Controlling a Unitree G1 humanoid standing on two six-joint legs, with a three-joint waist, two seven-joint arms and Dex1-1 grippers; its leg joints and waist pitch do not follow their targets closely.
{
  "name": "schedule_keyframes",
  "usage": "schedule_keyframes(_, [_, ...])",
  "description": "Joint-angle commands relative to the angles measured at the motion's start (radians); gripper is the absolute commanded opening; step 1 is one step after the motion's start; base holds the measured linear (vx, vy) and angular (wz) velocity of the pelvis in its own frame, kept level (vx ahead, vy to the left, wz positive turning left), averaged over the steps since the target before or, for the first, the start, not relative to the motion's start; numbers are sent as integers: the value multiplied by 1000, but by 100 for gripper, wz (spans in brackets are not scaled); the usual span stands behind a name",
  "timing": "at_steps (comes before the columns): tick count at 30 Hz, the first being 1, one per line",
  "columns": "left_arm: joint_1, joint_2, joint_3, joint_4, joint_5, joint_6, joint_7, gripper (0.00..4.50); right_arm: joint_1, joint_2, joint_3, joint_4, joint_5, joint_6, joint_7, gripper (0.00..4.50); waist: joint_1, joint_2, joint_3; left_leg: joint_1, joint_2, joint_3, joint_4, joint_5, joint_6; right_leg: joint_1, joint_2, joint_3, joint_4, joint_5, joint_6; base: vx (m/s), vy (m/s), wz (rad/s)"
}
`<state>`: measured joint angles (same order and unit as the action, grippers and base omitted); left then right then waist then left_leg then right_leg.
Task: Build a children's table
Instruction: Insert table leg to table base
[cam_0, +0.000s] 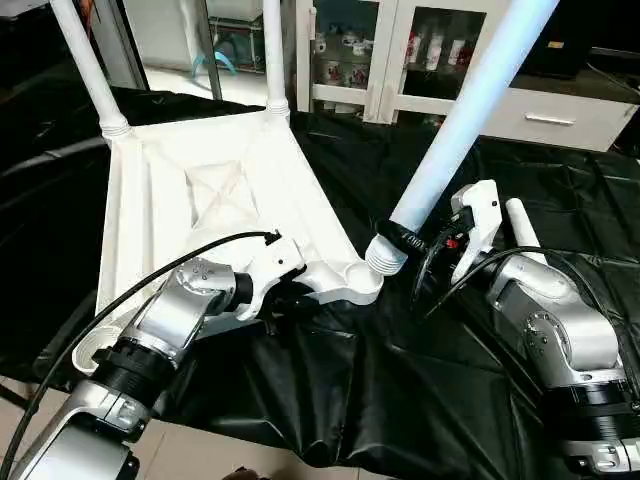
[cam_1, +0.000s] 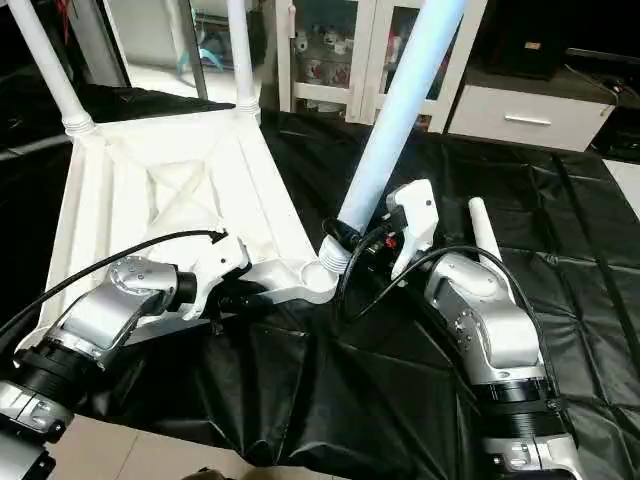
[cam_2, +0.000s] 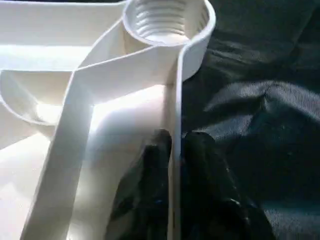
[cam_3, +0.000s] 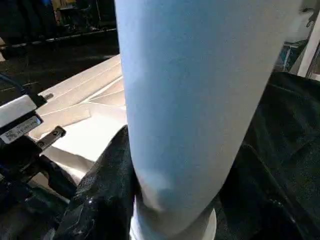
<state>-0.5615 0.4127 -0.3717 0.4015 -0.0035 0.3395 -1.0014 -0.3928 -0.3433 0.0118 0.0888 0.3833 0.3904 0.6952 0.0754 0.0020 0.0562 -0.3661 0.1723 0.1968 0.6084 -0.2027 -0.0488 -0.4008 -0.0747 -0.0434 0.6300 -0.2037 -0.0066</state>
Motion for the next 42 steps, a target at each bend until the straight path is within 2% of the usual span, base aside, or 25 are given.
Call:
schedule_keyframes(1, [13, 15, -40, 17, 37, 13, -11, 46, -20, -9, 15, -24, -7, 7, 11, 185, 0, 2, -64, 12, 56, -29, -78, -158, 9, 48, -72, 47, -77, -117, -231, 0, 0, 0])
schedule_keyframes(3, [17, 21, -70, 7, 65, 10, -19, 30, -28, -10, 35, -19, -9, 16, 31, 185, -2, 3, -64, 12, 56, -29, -77, -159, 11, 48, -71, 47, -77, -115, -233, 0, 0, 0])
schedule_keyframes(8, [19, 14, -79, 0, 69, 26, -20, 1, -33, -17, 69, -7, -26, 26, 54, 185, -10, 3, -65, 10, 56, -29, -77, -154, 15, 50, -71, 47, -76, -108, -240, 0, 0, 0])
schedule_keyframes(12, [20, 8, -79, 0, 67, 34, -22, 0, -35, -10, 84, 18, -35, 34, 63, 185, -11, 2, -65, 10, 56, -28, -76, -149, 20, 49, -72, 47, -76, -96, -247, 0, 0, 0])
schedule_keyframes(18, [31, 8, -63, -13, 55, 30, -31, 0, -59, 21, 112, 115, -60, 0, 61, 185, -12, 2, -65, 10, 57, -28, -77, -153, 17, 48, -72, 47, -75, -106, -253, 0, 0, 0])
schedule_keyframes(19, [34, 10, -62, -19, 55, 30, -32, 0, -64, 25, 114, 126, -64, -5, 59, 185, -13, -5, -65, 10, 57, -27, -77, -148, 19, 49, -72, 47, -75, -98, -252, 0, 0, 0])
schedule_keyframes(21, [44, 13, -57, -33, 51, 23, -30, 0, -77, 39, 116, 157, -72, -15, 56, 185, -12, -3, -66, 10, 57, -27, -76, -139, 24, 48, -74, 47, -73, -90, -256, 0, 0, 0])
schedule_keyframes(22, [51, 16, -56, -46, 49, 21, -29, 0, -86, 49, 114, 175, -76, -22, 52, 185, -11, -8, -65, 10, 57, -27, -75, -135, 28, 48, -74, 47, -73, -97, -257, 0, 0, 0])
schedule_keyframes(23, [54, 17, -56, -52, 49, 23, -29, 0, -90, 52, 112, 181, -76, -23, 52, 185, -11, -6, -66, 9, 57, -27, -75, -131, 28, 48, -76, 47, -72, -96, -258, 0, 0, 0])
schedule_keyframes(27, [66, 20, -53, -66, 48, 28, -32, 0, -111, 60, 116, 219, -84, -39, 58, 185, -12, -12, -65, 8, 57, -26, -76, -120, 35, 49, -74, 46, -71, -94, -250, 0, 0, 0])
schedule_keyframes(31, [70, 20, -51, -71, 48, 30, -34, 0, -133, 60, 128, 256, -98, -55, 66, 184, -17, -11, -64, 9, 57, -27, -76, -138, 32, 47, -75, 47, -75, -128, -247, 0, 0, 0])
schedule_keyframes(42, [62, 22, -52, -62, 57, 30, -43, 0, -222, 36, 195, 325, -150, -45, 167, 184, -23, -6, -66, 11, 57, -27, -76, -151, 28, 47, -72, 46, -74, -108, -260, 0, 0, 0])
